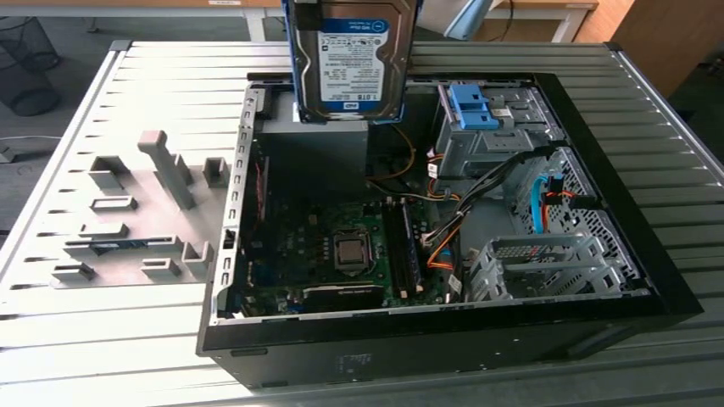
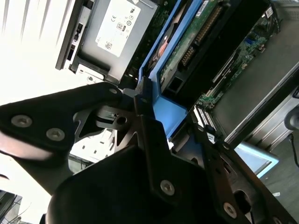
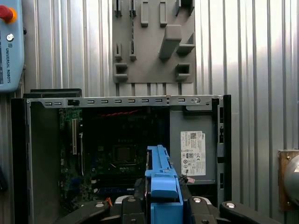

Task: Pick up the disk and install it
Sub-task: 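Pick up the disk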

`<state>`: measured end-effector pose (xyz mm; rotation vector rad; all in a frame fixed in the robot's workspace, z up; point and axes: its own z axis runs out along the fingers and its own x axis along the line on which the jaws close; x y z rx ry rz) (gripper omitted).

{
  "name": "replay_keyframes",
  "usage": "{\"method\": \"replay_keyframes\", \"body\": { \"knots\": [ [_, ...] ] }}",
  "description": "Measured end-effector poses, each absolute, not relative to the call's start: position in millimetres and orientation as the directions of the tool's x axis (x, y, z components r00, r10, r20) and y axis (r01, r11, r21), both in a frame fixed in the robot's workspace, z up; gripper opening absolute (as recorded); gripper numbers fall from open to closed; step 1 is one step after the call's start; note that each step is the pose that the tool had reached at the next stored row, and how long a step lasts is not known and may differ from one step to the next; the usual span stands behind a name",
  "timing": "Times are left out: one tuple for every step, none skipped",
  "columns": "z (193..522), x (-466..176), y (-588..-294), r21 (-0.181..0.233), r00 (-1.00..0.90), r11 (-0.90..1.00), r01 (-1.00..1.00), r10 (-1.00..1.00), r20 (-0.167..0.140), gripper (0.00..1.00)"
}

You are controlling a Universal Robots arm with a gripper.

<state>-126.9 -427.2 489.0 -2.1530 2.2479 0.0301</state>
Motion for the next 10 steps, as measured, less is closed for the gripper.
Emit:
{"method": "replay_keyframes", "body": {
  "knots": [
    [488.9, -126.9, -427.2, -0.006, -0.043, 0.043, -0.999, -0.998, -0.034, 0.37],
    [488.9, -126.9, -427.2, -0.006, -0.043, 0.043, -0.999, -0.998, -0.034, 0.37],
    [489.0, -126.8, -427.2, -0.006, -0.043, 0.043, -0.999, -0.998, -0.034, 0.37],
    [488.9, -126.8, -427.2, -0.006, -0.043, 0.043, -0.999, -0.998, -0.034, 0.37],
    [488.9, -126.8, -427.2, -0.006, -0.043, 0.043, -0.999, -0.998, -0.034, 0.37],
    [488.8, -126.5, -427.2, -0.006, -0.043, 0.043, -0.999, -0.998, -0.034, 0.37],
    [488.8, -126.3, -427.2, -0.006, -0.043, 0.043, -0.999, -0.998, -0.034, 0.37],
    [488.8, -126.3, -427.2, -0.006, -0.043, 0.043, -0.999, -0.998, -0.034, 0.37],
    [488.7, -126.2, -427.2, -0.006, -0.043, 0.043, -0.999, -0.998, -0.034, 0.37],
    [488.8, -126.2, -427.2, -0.006, -0.043, 0.043, -0.999, -0.998, -0.034, 0.37]
  ]
}}
